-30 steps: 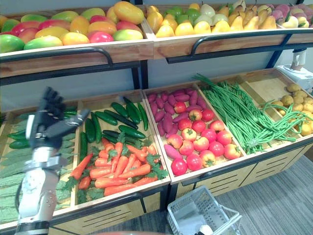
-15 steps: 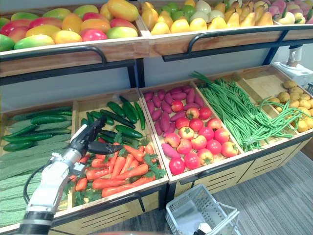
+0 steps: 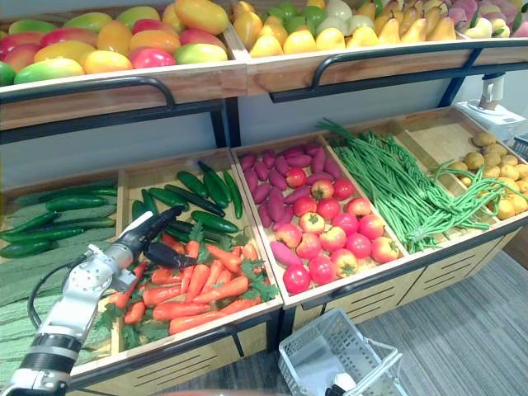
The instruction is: Pick vegetable in the basket
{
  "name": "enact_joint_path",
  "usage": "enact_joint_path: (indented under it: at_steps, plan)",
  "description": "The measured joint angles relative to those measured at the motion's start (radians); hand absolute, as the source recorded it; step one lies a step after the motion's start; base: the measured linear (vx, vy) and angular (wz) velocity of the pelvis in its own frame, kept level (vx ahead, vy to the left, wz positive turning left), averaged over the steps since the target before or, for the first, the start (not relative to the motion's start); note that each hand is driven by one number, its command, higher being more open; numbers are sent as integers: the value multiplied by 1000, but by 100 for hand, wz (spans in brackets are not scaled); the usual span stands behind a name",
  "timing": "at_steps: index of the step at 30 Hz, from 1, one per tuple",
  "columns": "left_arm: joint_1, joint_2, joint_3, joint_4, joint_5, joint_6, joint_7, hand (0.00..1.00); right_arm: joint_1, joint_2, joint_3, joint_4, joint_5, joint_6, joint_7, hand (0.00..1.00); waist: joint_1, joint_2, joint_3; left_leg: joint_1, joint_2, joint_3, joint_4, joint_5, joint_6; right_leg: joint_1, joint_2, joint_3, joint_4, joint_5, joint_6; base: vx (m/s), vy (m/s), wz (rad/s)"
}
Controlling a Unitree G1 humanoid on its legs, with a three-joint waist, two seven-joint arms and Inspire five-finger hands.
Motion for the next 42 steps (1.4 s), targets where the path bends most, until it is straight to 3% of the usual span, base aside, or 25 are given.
enact_joint_path:
  at_steps: [4,9,20,31,42]
  plan:
    - [-35,31,-74,40,90,-20,-56,100,0,0,-2,-7,0,9,3,0,-5,0,0,-1,-1,10,0,0,-1,-8,1,9,6,0,0,-58,-40,-7]
    - [-48,69,-106,60,139,-41,-61,100,1,4,-20,-20,0,25,5,0,-14,1,-1,-1,1,17,0,0,-2,-13,4,16,8,0,0,-58,-46,-4]
    - [-85,168,-149,78,284,-214,-58,100,2,8,-38,-24,1,33,5,0,-13,5,-3,-1,2,22,0,-2,-6,-19,5,18,15,0,0,-68,-46,-1]
    - [-76,190,-148,77,284,-230,-93,100,2,8,-44,-26,1,39,5,0,-8,6,-3,-4,4,18,0,-2,-6,-18,5,10,15,0,1,-45,-32,1]
    - [61,186,-95,21,279,-219,-121,100,21,8,-46,-42,2,41,5,0,10,7,-2,-4,4,16,0,-2,-6,-17,5,5,15,-1,1,0,0,0]
